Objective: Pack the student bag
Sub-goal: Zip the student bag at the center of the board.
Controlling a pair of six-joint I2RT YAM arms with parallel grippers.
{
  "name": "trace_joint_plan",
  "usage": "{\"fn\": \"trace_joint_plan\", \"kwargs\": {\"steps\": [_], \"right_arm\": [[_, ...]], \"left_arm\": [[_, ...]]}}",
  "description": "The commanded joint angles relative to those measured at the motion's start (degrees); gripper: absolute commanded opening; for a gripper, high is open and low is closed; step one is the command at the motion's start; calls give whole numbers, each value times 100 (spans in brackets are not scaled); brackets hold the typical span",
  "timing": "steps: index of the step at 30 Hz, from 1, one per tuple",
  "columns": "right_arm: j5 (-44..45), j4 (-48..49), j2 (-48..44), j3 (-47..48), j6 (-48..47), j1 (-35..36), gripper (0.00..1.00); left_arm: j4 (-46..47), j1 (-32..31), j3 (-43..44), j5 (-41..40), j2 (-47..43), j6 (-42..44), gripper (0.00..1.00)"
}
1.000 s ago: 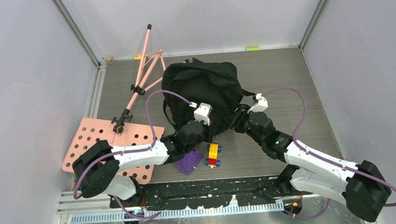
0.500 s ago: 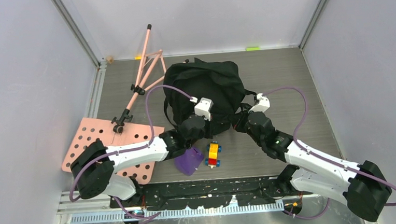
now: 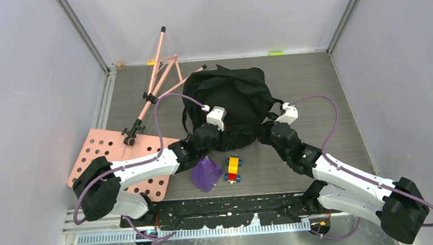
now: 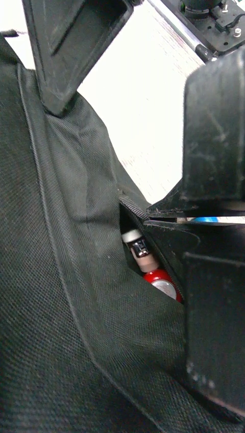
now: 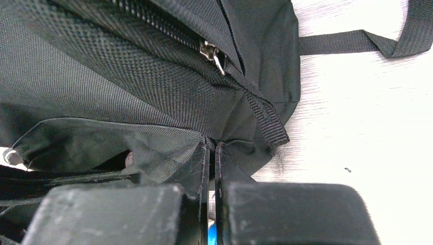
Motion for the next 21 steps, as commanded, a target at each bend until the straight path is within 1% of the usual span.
{"fn": "trace_joint_plan", "kwargs": {"steps": [1,10,17,21], "right_arm": [[972,308,51,95,-118,-109,0],[1216,139,-128,206,-257,-128,0],[1349,84,-208,248,-363,-150,0],[1414,174,-120,246,-441,-163,0]], "left_arm": [[-501,161,-253,-198,-393,-82,0],[-698,463,-415,-270,-855,18,0],[-1224,712,-539,-382,-1260,229,0],[-1404,869,-738,-237,-1471,350,0]]}}
